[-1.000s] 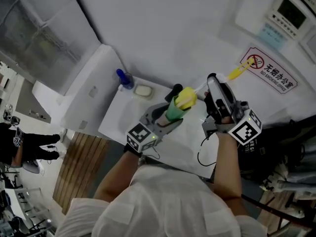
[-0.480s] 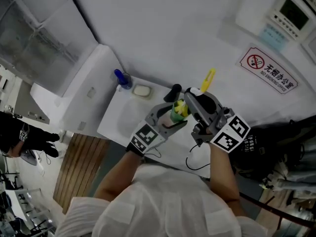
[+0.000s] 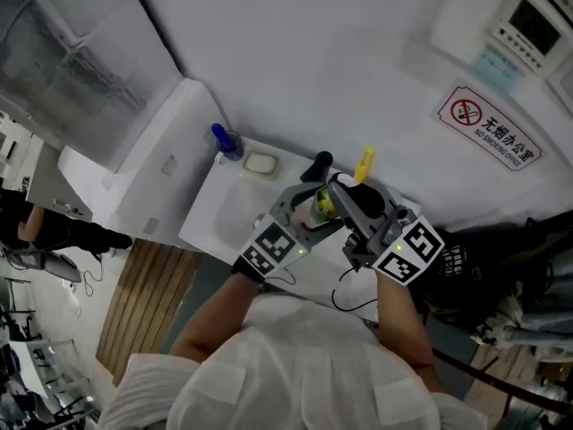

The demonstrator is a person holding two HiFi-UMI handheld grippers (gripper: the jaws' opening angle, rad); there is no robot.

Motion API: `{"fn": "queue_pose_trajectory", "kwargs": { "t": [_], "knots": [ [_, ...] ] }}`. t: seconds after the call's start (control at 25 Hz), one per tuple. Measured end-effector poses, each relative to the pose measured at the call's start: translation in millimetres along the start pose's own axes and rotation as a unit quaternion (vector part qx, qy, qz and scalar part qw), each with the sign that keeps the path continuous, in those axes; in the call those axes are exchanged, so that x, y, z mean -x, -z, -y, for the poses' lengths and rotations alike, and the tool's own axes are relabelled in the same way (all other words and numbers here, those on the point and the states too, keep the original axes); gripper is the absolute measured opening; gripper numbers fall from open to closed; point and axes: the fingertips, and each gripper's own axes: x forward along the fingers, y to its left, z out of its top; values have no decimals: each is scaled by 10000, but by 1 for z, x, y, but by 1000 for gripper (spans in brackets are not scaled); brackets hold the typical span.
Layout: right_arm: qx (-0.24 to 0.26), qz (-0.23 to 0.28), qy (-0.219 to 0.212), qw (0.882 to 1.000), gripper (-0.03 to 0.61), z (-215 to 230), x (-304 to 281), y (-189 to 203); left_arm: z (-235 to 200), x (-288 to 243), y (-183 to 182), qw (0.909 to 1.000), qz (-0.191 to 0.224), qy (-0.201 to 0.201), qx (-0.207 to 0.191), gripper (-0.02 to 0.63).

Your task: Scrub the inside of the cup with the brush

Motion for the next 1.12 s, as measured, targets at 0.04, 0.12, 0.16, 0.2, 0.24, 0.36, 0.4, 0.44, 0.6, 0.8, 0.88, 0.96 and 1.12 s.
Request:
{"fn": "queue_pose_trajectory", "kwargs": {
  "t": [0.04, 0.12, 0.16, 0.2, 0.24, 0.36, 0.4, 0.44, 0.6, 0.8, 0.88, 0.96, 1.12],
  "knots": [
    [0, 8, 14, 10000, 44, 0, 1, 0, 0, 0, 0, 10000, 9, 0, 14, 299],
    [79, 13, 96, 9999, 44, 0, 2, -1, 0, 1, -1, 9999, 101, -13, 31, 298],
    [157, 29, 150, 9998, 44, 0, 2, -5, 0, 1, -2, 9999, 153, -29, 14, 298],
    [236, 81, 192, 9995, 44, 0, 3, -10, 0, 0, -1, 9998, 167, -46, -28, 296],
    [300, 174, 215, 9992, 43, -1, 4, -18, -1, 0, 2, 9999, 131, -61, -84, 296],
    [418, 452, 215, 9979, 41, -3, 5, -46, -1, 1, 14, 9999, 35, -119, -85, 296],
    [422, 518, 194, 9976, 41, -4, 6, -53, -1, 2, 16, 9999, 49, -143, -30, 296],
    [418, 568, 176, 9974, 41, -5, 6, -57, -1, 3, 18, 9998, 75, -161, 13, 296],
    [319, 467, 242, 9981, 41, -4, 7, -43, -1, 5, 7, 9991, 344, -201, 145, 296],
    [199, 366, 363, 9985, 43, -2, 10, -11, -1, 6, -15, 9990, 391, -202, -11, 296],
    [177, 388, 415, 9982, 41, 1, 11, -11, 0, 7, -16, 9990, 397, -183, 10, 296],
    [207, 330, 479, 9981, 41, 3, 11, -15, 1, 7, -17, 9985, 512, -165, 69, 295],
    [352, 517, 464, 9970, 43, -4, 13, -39, 1, 3, -13, 9988, 464, -164, 1, 295]
  ]
}}
